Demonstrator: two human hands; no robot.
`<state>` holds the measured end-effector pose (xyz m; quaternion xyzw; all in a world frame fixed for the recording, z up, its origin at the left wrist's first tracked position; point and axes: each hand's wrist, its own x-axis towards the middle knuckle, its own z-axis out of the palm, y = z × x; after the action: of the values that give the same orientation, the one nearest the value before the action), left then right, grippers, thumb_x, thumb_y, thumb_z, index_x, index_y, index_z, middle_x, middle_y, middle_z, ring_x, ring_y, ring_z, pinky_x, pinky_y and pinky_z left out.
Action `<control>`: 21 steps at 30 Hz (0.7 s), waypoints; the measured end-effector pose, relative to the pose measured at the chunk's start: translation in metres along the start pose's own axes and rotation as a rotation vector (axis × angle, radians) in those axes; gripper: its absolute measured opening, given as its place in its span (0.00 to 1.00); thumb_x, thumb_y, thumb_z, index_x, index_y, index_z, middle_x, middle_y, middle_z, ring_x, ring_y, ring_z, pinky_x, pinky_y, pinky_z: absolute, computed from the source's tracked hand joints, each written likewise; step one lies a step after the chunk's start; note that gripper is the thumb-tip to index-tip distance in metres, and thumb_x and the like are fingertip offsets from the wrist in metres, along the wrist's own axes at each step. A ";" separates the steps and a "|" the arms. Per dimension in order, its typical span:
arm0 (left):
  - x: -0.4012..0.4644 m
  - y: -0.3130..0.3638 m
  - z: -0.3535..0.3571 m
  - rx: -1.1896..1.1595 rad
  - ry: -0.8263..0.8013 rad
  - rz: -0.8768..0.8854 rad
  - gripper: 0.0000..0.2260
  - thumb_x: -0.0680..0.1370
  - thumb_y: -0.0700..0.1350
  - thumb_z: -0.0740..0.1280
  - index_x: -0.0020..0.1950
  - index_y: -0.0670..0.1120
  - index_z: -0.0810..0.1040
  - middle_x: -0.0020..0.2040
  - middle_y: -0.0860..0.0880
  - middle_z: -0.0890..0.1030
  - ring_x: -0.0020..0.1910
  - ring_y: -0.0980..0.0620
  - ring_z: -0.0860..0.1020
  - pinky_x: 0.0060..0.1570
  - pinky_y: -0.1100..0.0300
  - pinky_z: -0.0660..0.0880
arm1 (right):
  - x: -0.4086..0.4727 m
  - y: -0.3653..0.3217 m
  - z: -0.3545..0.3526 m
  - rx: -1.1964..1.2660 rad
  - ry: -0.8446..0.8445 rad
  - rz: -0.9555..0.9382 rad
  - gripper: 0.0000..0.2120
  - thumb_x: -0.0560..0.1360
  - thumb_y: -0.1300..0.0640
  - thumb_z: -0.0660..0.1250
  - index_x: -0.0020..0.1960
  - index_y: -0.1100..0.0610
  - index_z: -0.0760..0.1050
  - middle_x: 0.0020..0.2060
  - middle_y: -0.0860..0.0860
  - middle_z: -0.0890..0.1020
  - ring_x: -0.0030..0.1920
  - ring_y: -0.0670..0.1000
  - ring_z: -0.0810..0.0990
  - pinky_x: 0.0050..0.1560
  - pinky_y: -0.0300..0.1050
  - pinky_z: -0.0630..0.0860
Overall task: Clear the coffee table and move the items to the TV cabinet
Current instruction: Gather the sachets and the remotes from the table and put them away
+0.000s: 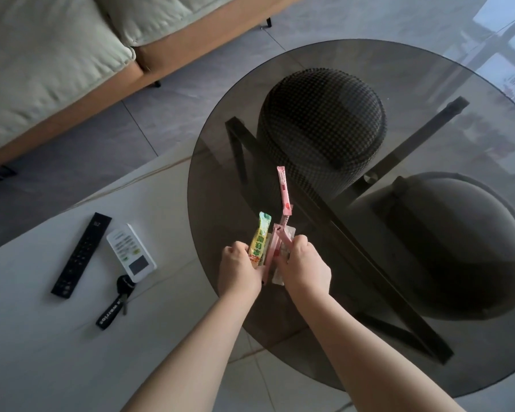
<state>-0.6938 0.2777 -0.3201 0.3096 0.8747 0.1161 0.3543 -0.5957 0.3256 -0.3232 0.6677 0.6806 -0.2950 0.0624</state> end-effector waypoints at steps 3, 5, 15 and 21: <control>-0.001 0.002 0.005 0.025 0.013 -0.010 0.18 0.74 0.46 0.70 0.59 0.45 0.68 0.58 0.45 0.76 0.55 0.46 0.77 0.47 0.55 0.77 | -0.001 0.001 0.001 0.038 0.019 0.035 0.10 0.76 0.48 0.64 0.47 0.52 0.66 0.39 0.47 0.75 0.30 0.43 0.71 0.25 0.37 0.64; -0.002 0.003 0.005 0.027 0.008 -0.036 0.17 0.74 0.46 0.70 0.59 0.46 0.68 0.57 0.46 0.78 0.53 0.47 0.79 0.45 0.56 0.77 | -0.004 0.003 -0.002 0.014 0.045 0.040 0.11 0.76 0.45 0.62 0.46 0.52 0.67 0.39 0.46 0.75 0.30 0.42 0.71 0.25 0.37 0.65; -0.012 -0.019 -0.005 -0.169 -0.045 -0.157 0.12 0.78 0.44 0.65 0.58 0.41 0.71 0.56 0.42 0.78 0.51 0.44 0.80 0.51 0.51 0.79 | -0.009 -0.016 0.005 0.072 -0.001 -0.029 0.11 0.78 0.49 0.61 0.53 0.55 0.68 0.38 0.47 0.72 0.31 0.43 0.69 0.25 0.37 0.61; -0.013 -0.038 -0.016 -0.268 -0.094 -0.150 0.09 0.79 0.45 0.62 0.55 0.41 0.69 0.53 0.40 0.79 0.50 0.40 0.80 0.50 0.46 0.79 | -0.017 -0.027 0.023 -0.096 -0.050 -0.012 0.11 0.78 0.51 0.61 0.54 0.57 0.73 0.36 0.48 0.73 0.37 0.51 0.78 0.35 0.44 0.74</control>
<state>-0.7157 0.2401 -0.3177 0.1983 0.8544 0.1905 0.4409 -0.6265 0.3012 -0.3253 0.6523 0.6961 -0.2791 0.1097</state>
